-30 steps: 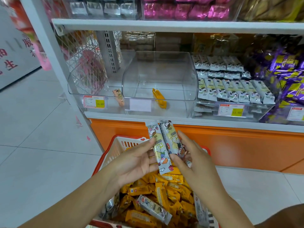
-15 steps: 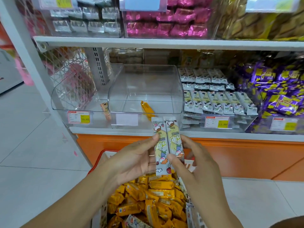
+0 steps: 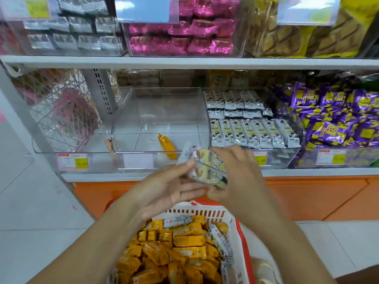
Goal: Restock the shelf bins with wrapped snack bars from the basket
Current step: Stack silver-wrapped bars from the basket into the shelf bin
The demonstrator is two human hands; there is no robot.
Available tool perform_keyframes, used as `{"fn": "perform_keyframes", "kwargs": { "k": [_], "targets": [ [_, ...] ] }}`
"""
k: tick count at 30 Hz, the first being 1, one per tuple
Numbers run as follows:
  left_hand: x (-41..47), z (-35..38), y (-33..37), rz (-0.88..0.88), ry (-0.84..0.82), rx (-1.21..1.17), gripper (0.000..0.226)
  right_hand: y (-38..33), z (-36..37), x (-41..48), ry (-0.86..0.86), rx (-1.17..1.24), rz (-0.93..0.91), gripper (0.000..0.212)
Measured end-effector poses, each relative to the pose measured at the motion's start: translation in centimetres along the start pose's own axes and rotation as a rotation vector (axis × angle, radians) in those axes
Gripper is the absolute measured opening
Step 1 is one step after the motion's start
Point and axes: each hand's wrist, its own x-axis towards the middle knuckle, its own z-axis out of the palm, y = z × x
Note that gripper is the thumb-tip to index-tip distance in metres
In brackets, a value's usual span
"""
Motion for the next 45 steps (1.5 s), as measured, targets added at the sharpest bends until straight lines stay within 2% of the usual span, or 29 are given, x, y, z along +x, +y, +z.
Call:
{"fn": "perform_keyframes", "kwargs": {
  "k": [2, 4, 7, 10, 14, 17, 20, 21, 24, 27, 30, 32, 34, 37, 39, 42, 45],
  "targets": [
    [0.0, -0.5, 1.1, -0.069, -0.008, 0.006, 0.087, 0.8, -1.6, 1.0, -0.091, -0.08, -0.11, 0.073],
    [-0.1, -0.7, 1.8, -0.125, -0.028, 0.108, 0.085, 1.1, -2.7, 1.7, -0.144, -0.168, -0.202, 0.079],
    [-0.2, -0.2, 1.9, -0.147, -0.042, 0.284, 0.05, 1.0, -2.8, 2.0, -0.193, -0.284, -0.307, 0.083],
    [0.2, 0.9, 1.0, -0.186, -0.014, 0.363, 0.039, 0.7, -1.9, 2.2, -0.156, -0.262, -0.397, 0.063],
    [1.3, 2.0, -1.0, -0.168, 0.039, 0.121, 0.027, 0.8, -0.8, 2.8, -0.197, -0.198, -0.417, 0.05],
    [2.0, 2.2, -1.7, -0.132, 0.027, -0.015, 0.02, 1.4, -0.8, 2.8, -0.088, -0.08, -0.345, 0.037],
    [2.4, 2.7, -1.5, -0.047, 0.082, -0.005, 0.032, 1.7, -1.2, 2.5, 0.137, -0.019, -0.177, 0.035],
    [2.5, 2.9, -1.4, -0.005, 0.108, 0.012, 0.035, 1.7, -1.4, 2.4, 0.165, 0.013, -0.104, 0.037],
    [2.7, 3.0, -1.2, 0.118, 0.162, 0.099, 0.038, 1.5, -1.6, 1.9, 0.083, 0.28, 0.085, 0.036],
    [2.6, 2.9, -1.1, 0.144, 0.173, 0.11, 0.034, 1.8, -1.4, 1.8, 0.072, 0.579, 0.204, 0.027],
    [2.5, 3.0, -0.8, 0.105, 0.097, -0.076, 0.031, 1.8, -0.4, 1.8, 0.084, 0.851, 0.293, 0.021],
    [2.3, 3.2, -0.5, 0.096, 0.027, -0.2, 0.028, 1.6, 0.3, 1.8, 0.111, 0.826, 0.278, 0.018],
    [2.3, 3.3, -0.4, 0.115, -0.011, -0.254, 0.027, 1.4, 0.9, 1.7, 0.144, 0.671, 0.253, 0.024],
    [2.2, 3.4, -0.2, 0.166, -0.001, -0.244, 0.033, 0.6, 0.8, 1.5, 0.141, 0.446, 0.2, 0.06],
    [2.2, 3.5, -0.1, 0.179, -0.005, -0.254, 0.038, 0.0, 0.6, 1.6, 0.129, 0.375, 0.172, 0.075],
    [2.1, 3.4, 0.3, 0.185, -0.018, -0.231, 0.043, -0.5, 0.7, 1.9, 0.148, 0.298, 0.122, 0.085],
    [1.9, 3.5, 0.7, 0.203, -0.036, -0.141, 0.043, -1.3, 0.6, 2.1, 0.209, 0.25, 0.064, 0.082]
  ]
}}
